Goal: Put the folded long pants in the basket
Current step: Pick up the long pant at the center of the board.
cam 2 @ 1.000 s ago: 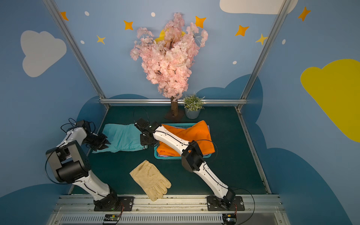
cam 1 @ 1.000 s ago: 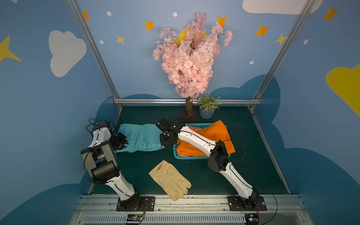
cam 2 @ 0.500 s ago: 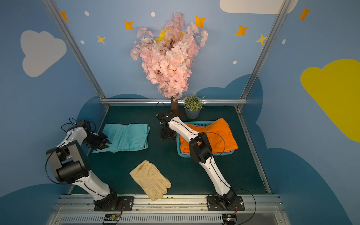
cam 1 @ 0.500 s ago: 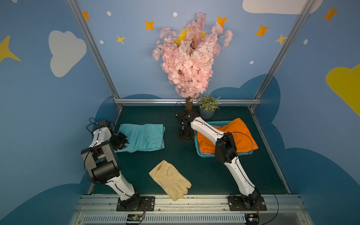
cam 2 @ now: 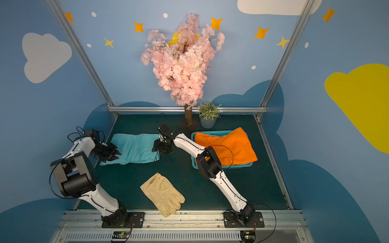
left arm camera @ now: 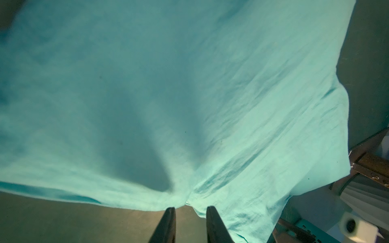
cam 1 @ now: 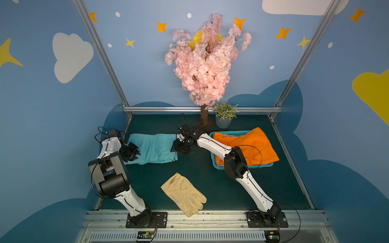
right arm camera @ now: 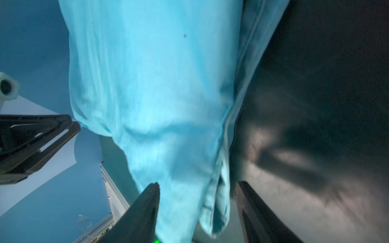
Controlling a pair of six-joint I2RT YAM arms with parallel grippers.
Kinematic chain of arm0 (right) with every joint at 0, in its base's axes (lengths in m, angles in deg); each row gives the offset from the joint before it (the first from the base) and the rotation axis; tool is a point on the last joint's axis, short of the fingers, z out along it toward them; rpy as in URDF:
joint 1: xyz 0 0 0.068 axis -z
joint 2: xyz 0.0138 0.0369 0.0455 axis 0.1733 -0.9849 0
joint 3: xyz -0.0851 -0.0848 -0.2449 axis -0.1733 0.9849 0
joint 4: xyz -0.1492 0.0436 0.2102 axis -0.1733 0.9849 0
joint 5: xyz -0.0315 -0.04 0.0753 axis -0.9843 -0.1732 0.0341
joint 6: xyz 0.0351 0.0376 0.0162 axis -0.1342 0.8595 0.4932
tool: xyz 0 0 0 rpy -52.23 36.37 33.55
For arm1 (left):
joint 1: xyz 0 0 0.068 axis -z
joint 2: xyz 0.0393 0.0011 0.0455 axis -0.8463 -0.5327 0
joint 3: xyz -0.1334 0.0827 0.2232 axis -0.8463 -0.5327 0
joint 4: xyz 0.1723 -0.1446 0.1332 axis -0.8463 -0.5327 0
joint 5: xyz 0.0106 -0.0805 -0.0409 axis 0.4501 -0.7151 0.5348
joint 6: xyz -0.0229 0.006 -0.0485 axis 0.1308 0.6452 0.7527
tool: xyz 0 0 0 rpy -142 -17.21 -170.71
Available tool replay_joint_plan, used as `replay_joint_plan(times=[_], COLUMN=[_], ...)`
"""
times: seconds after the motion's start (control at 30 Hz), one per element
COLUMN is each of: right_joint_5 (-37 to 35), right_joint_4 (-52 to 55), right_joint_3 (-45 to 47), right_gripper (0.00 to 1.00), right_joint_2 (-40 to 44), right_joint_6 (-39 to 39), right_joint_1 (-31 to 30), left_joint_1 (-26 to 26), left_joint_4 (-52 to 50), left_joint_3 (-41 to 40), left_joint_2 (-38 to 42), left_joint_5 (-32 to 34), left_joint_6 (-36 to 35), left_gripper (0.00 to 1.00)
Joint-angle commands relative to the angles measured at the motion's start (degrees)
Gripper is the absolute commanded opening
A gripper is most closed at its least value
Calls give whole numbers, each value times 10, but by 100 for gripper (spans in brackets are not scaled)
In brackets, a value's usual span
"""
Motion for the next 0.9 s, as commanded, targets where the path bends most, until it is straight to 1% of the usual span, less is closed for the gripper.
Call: replay_joint_plan(times=[0.0, 0.1, 0.2, 0.33, 0.43, 0.47, 0.53, 0.67, 0.77, 0.87], right_joint_5=[25, 24, 51, 94, 117, 117, 115, 90, 42, 8], right_joint_4=[-30, -39, -78, -127, -141, -140, -133, -78, -11, 72], right_joint_3=[-21, -6, 1, -21, -49, -55, -58, -36, 52, 133], right_gripper=[60, 59, 55, 47, 42, 39, 26, 0, 0, 0], right_joint_2=[-46, -51, -65, -99, -121, -123, -118, -67, 17, 92], right_joint_6=[46, 51, 65, 98, 113, 111, 105, 57, 14, -36], right_joint_1=[17, 17, 18, 19, 13, 10, 6, 12, 29, 53], left_joint_1=[3, 3, 3, 4, 4, 3, 4, 5, 7, 18], left_joint_4=[-3, -4, -4, -4, -4, -4, -4, -2, 6, 9], left_joint_3=[-6, -3, -2, -4, -5, -4, -3, -5, -9, -10], left_joint_2=[15, 11, 11, 15, 15, 14, 15, 23, 38, 47], left_joint_5=[-8, -12, -14, -12, -13, -13, -13, -19, -26, -35], left_joint_6=[-7, -7, -6, -5, -6, -6, -7, -8, -14, -22], left_gripper=[30, 30, 29, 30, 30, 30, 30, 32, 36, 45])
